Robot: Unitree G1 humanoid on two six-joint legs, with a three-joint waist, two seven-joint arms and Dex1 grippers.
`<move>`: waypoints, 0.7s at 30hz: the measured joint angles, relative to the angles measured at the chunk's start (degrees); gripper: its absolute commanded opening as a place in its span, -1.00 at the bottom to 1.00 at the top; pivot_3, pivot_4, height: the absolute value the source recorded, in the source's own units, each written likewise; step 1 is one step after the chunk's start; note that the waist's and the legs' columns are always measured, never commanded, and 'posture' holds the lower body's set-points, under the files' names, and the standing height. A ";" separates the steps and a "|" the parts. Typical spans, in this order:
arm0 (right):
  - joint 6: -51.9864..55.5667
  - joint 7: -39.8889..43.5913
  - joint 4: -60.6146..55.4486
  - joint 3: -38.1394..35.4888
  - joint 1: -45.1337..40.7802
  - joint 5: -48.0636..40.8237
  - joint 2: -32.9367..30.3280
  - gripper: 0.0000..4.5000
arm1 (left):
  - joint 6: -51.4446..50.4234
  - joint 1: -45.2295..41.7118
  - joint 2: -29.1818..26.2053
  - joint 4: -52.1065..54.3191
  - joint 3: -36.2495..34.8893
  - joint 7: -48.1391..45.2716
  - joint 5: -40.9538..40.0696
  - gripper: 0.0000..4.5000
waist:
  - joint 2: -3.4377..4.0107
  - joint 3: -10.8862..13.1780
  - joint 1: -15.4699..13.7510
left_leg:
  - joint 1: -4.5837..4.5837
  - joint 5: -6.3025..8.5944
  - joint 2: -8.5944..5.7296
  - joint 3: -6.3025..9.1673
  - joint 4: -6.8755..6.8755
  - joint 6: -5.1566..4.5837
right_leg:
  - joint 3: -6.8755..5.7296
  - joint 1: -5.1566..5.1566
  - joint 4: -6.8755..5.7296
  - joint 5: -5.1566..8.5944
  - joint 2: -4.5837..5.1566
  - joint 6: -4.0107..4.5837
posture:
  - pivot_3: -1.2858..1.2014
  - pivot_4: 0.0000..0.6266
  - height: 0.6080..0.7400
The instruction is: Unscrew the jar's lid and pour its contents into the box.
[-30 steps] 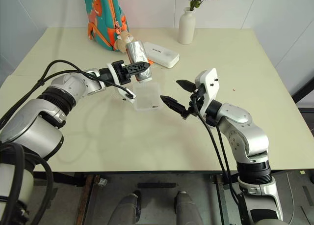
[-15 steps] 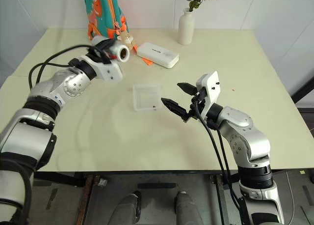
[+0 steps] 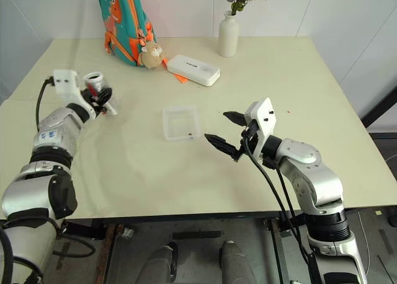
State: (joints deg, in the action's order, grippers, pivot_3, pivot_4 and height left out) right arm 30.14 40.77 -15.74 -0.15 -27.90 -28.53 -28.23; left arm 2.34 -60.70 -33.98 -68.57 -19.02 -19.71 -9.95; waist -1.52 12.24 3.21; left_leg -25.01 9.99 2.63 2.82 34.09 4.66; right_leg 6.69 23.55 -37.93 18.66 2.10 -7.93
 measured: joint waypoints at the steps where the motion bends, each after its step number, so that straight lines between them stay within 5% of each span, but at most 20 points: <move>1: -0.43 0.25 0.00 0.03 0.07 0.49 -0.27 0.99 | 0.61 0.98 -0.32 -0.59 -0.90 0.93 -0.53 -0.12 | -0.01 0.00 -0.06 | -0.01 -0.01 0.00 0.02 0.01 0.01 | -0.02 0.00 -0.01 0.00 0.00 0.00 | 0.03 -0.52 1.00; 8: -2.64 2.30 0.03 1.93 1.28 3.03 -0.94 0.99 | 7.85 5.64 -0.95 -1.87 -4.86 0.31 -3.02 -0.12 | -0.06 -0.03 -0.32 | 0.01 -0.02 0.00 0.03 0.02 0.03 | -0.04 -0.06 0.02 -0.02 0.00 0.01 | 0.03 -0.52 1.00; 16: -3.51 3.70 0.04 2.01 1.28 3.40 -0.96 1.00 | 7.24 7.53 -1.12 -1.92 -4.72 -1.77 -3.46 0.99 | -0.07 -0.04 -0.24 | 0.04 -0.03 0.00 0.02 0.02 0.03 | -0.04 -0.08 0.02 -0.03 0.00 0.01 | 0.03 -0.52 1.00; 21: -3.79 4.08 0.12 2.06 1.24 3.92 -0.97 1.00 | 7.44 9.89 -1.36 -0.04 -2.27 -3.37 -2.08 0.99 | -0.08 -0.05 -0.07 | 0.05 -0.03 0.00 0.02 0.01 0.03 | -0.04 -0.08 0.01 -0.03 0.00 0.01 | 0.03 -0.52 1.00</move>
State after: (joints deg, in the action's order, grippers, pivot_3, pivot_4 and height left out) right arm 26.35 44.85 -15.62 1.91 -26.66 -24.61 -29.20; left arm 9.78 -50.82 -35.35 -68.60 -21.30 -23.07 -12.03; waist -1.60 12.19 3.15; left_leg -24.96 9.96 2.63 2.84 34.10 4.70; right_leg 6.65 23.47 -37.92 18.63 2.10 -7.92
